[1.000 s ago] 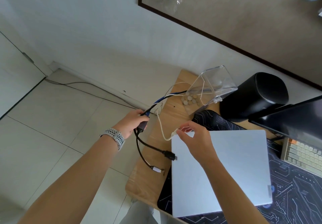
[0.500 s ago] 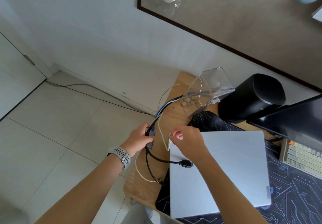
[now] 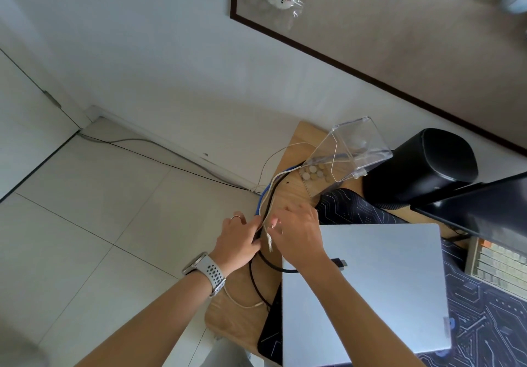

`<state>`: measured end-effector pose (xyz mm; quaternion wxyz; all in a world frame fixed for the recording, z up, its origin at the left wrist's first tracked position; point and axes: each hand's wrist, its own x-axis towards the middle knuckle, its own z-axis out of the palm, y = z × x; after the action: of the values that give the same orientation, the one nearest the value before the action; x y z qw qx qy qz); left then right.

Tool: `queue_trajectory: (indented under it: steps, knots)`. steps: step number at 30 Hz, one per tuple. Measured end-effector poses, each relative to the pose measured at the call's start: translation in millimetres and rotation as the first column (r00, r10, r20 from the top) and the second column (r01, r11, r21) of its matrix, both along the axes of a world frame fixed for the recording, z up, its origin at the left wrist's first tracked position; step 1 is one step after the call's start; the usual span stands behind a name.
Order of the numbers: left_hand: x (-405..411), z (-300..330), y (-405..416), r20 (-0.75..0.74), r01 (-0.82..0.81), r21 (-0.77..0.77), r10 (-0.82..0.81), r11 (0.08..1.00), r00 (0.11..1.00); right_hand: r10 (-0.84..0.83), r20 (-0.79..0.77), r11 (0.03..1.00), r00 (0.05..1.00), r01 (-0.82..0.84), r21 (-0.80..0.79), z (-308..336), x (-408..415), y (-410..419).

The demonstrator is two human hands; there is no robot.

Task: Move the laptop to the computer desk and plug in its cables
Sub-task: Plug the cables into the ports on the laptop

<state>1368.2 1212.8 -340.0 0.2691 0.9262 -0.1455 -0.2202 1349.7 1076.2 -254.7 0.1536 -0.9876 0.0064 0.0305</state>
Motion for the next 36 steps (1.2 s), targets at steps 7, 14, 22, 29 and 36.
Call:
queue_trajectory:
  steps: [7,14,22,29,36]
  knots:
    - [18.4,20.7,7.5,-0.091,-0.015,-0.201,-0.003,0.980,0.996,0.073,-0.248,0.970,0.966,-0.126,-0.206,-0.3,2.6,-3.5]
    - [30.0,17.7,3.5,0.019,0.068,-0.100,-0.066,0.993,0.998,0.079,-0.317,0.962,0.945,-0.156,-0.224,2.2,1.1,-4.4]
    - [19.2,37.7,10.5,-0.550,-0.382,-0.384,0.124,0.840,0.826,0.068,-0.327,0.977,0.943,-0.129,-0.168,4.5,-1.7,-8.6]
    - [6.8,40.4,22.1,-0.846,-0.617,-0.305,0.091,0.725,0.525,0.070,-0.290,0.987,0.954,-0.109,-0.118,5.7,-4.4,-5.7]
    - [-13.1,42.2,10.4,-0.936,-0.739,-0.252,0.035,0.625,0.350,0.036,-0.273,0.995,0.961,-0.061,-0.085,6.9,-6.3,-0.8]
